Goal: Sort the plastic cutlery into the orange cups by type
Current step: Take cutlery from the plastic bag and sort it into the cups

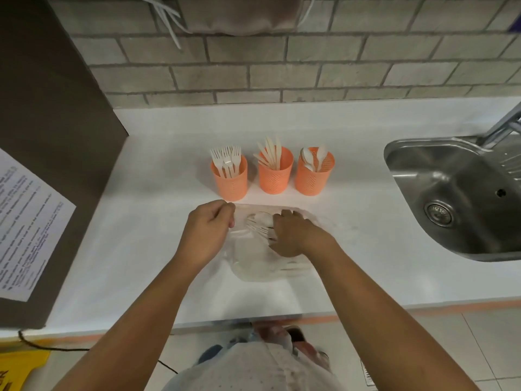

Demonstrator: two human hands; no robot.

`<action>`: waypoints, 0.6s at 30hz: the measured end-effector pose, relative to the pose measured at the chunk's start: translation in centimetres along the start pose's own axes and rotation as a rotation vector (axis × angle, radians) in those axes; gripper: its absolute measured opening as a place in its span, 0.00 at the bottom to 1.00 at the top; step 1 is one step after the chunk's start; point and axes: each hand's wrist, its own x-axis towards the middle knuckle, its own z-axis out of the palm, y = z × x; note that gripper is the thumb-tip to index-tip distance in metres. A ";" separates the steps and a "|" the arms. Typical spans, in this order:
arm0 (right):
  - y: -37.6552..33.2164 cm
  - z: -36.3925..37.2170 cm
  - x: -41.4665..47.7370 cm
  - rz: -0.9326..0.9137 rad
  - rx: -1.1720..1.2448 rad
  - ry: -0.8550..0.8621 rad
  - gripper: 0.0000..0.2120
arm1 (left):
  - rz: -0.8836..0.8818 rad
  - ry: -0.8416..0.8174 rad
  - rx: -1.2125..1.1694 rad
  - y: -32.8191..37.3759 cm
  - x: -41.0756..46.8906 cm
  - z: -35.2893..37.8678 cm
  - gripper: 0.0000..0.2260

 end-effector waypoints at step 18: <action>1.2 1.9 0.9 -0.158 0.067 0.239 0.14 | 0.075 -0.130 -0.012 -0.8 0.5 -0.9 0.17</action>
